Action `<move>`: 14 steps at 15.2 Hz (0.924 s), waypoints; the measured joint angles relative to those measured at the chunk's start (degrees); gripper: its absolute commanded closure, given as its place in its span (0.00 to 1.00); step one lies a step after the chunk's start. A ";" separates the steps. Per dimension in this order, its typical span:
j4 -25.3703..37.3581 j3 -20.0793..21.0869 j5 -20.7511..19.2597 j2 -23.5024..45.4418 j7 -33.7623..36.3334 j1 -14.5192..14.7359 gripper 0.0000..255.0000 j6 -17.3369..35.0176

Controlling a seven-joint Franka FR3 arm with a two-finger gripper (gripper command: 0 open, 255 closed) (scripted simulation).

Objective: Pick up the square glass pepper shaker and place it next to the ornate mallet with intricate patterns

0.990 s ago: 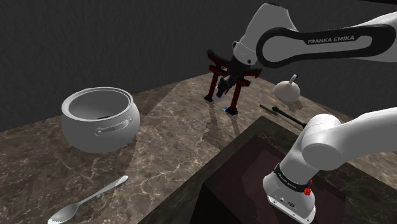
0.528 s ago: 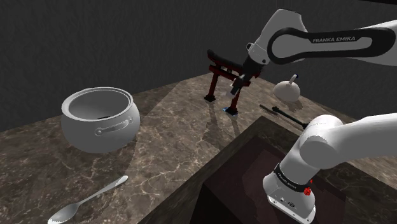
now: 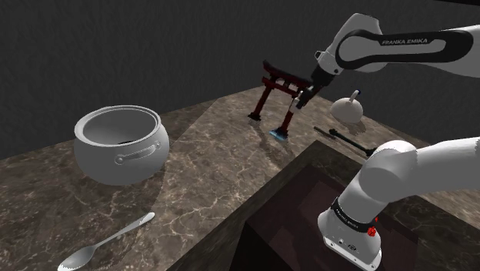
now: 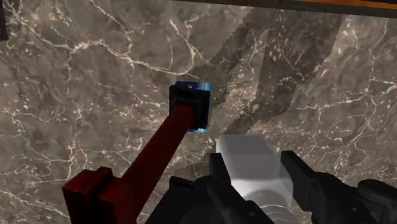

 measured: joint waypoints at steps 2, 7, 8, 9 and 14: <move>1.08 -2.81 -1.18 0.29 -3.13 -1.21 1.00 -0.77; 5.98 -9.80 -2.92 4.35 -10.51 -2.47 1.00 -1.41; 6.90 -11.37 -3.20 5.25 -12.12 -2.64 1.00 -1.36; 7.67 -12.70 -3.50 5.67 -13.61 -2.92 1.00 -1.67; 14.09 -20.41 -3.16 11.77 -21.32 -1.90 1.00 -1.57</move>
